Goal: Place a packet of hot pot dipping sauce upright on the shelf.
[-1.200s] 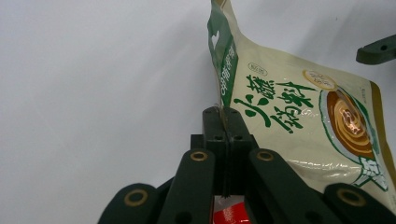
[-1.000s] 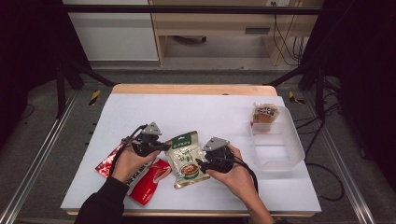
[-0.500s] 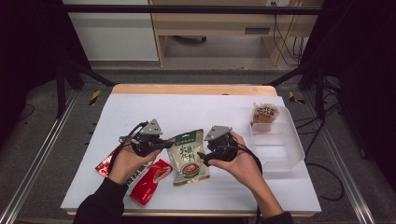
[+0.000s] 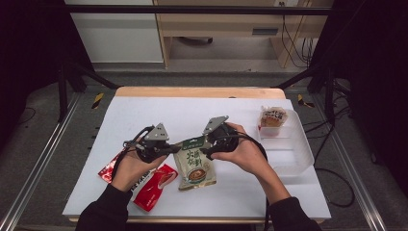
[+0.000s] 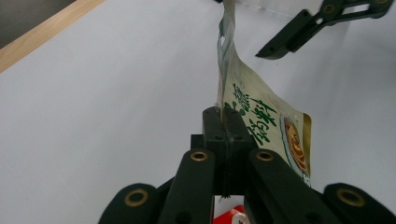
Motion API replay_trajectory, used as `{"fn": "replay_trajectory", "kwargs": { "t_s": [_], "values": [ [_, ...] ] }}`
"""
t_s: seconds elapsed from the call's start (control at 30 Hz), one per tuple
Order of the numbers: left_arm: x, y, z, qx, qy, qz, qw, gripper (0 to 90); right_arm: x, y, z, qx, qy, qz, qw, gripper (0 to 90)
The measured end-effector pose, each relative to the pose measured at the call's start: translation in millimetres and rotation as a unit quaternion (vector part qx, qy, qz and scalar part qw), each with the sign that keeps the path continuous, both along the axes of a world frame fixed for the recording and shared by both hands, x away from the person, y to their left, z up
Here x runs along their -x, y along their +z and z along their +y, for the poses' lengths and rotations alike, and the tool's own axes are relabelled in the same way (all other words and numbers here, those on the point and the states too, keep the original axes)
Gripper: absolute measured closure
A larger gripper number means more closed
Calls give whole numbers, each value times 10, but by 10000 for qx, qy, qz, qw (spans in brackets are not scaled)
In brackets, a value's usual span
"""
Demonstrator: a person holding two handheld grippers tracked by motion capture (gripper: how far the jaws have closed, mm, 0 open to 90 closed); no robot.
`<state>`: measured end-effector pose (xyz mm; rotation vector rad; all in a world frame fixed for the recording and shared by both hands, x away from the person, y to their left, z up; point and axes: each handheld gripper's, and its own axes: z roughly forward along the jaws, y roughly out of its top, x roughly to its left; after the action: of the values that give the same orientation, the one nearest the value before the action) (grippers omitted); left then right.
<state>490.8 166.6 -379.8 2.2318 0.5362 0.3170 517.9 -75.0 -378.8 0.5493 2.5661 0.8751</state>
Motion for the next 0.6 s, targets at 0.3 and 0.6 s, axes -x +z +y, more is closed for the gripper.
{"fn": "replay_trajectory", "kwargs": {
  "t_s": [0.3,0.6],
  "values": [
    [0,0,21,-36,9,1,10000,900,-75,-17,68,163,322,118,9993,618],
    [4,10,14,-2,-31,-21,10000,900,-38,21,7,210,721,278,9968,752]
  ]
}}
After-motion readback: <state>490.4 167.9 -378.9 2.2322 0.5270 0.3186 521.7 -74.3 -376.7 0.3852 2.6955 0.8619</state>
